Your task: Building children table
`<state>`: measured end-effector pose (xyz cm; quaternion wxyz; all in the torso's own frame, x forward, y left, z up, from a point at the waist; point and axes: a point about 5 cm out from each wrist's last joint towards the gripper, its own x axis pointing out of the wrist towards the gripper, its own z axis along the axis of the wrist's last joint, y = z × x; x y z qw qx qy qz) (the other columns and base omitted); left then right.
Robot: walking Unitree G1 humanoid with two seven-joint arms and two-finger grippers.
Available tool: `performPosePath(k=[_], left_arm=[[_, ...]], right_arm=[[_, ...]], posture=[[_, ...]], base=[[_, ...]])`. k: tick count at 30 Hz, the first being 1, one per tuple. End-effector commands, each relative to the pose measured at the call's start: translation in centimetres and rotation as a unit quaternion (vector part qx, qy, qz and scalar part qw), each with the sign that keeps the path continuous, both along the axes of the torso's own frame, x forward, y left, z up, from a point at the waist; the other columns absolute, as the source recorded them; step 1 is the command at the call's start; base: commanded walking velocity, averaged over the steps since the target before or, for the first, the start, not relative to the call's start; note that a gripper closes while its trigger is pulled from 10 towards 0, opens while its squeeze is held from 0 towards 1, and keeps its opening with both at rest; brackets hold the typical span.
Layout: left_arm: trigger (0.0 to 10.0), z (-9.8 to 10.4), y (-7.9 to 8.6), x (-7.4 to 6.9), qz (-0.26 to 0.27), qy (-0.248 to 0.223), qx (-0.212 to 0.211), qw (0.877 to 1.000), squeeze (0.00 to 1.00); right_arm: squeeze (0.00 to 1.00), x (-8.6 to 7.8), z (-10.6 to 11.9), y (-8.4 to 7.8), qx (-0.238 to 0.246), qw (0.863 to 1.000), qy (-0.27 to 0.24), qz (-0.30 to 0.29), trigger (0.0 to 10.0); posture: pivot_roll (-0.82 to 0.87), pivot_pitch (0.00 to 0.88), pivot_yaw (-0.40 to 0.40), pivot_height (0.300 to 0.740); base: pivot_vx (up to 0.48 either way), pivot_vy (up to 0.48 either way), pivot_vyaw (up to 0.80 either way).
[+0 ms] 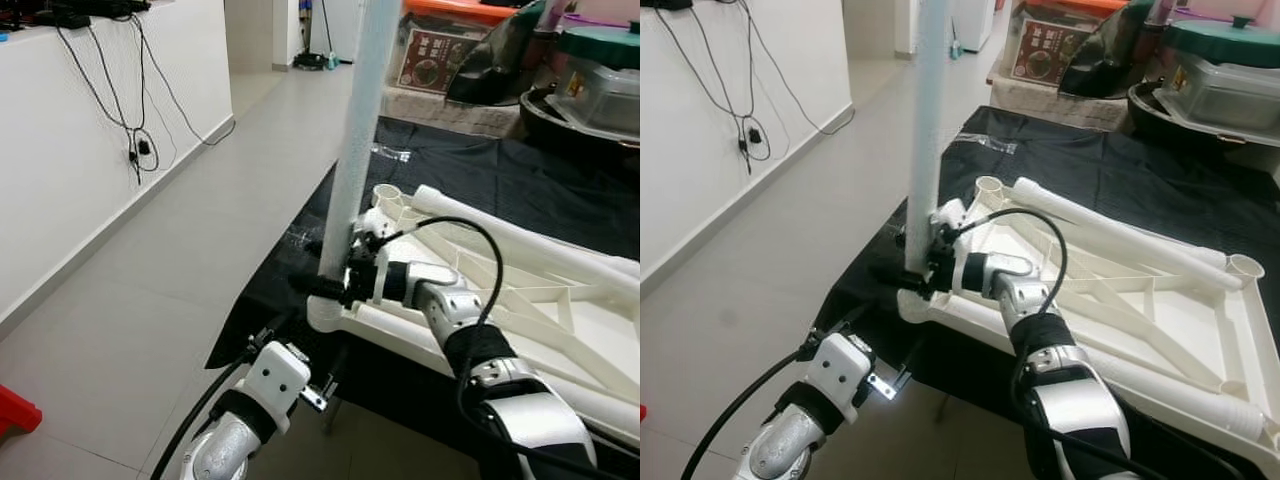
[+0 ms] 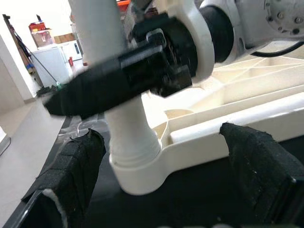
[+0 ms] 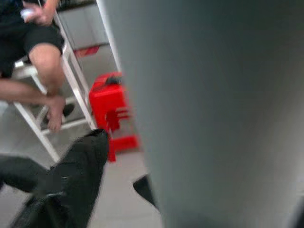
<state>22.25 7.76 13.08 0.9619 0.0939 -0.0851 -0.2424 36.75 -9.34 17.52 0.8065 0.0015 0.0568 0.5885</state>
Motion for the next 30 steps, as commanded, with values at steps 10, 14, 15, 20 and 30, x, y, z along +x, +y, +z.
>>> performPosePath(k=[10,14,15,20,30], left_arm=[[10.0,-0.4,-0.2,-0.3,-0.003,0.009,0.005,1.0,0.0],[10.0,-0.4,-0.2,-0.3,-0.003,0.01,0.005,1.0,0.0],[10.0,-0.4,-0.2,-0.3,-0.003,0.01,0.005,1.0,0.0],[10.0,-0.4,-0.2,-0.2,-0.003,0.01,0.005,1.0,0.0],[10.0,-0.5,-0.2,-0.2,-0.004,0.009,0.006,1.0,0.0]], right_arm=[[0.0,1.3,0.7,0.0,0.056,0.99,-0.02,-0.128,0.0],[0.0,2.2,0.3,-1.0,0.066,0.96,-0.019,-0.271,0.0],[0.0,2.2,0.3,-1.0,0.066,0.96,-0.019,-0.271,0.0],[0.0,2.8,-1.4,-4.3,0.044,0.845,-0.001,-0.533,0.0],[0.0,0.5,-3.2,-7.0,0.04,0.67,0.03,-0.741,0.0]], posture=[[0.09,0.067,-0.088,0.74],[0.09,0.062,-0.089,0.74],[0.09,0.062,-0.089,0.74],[0.08,0.057,-0.085,0.74],[0.08,0.049,-0.087,0.74]], base=[[0.0,0.0,0.0],[0.0,0.0,0.0],[0.0,0.0,0.0],[0.0,0.0,0.0],[0.0,0.0,0.0]])
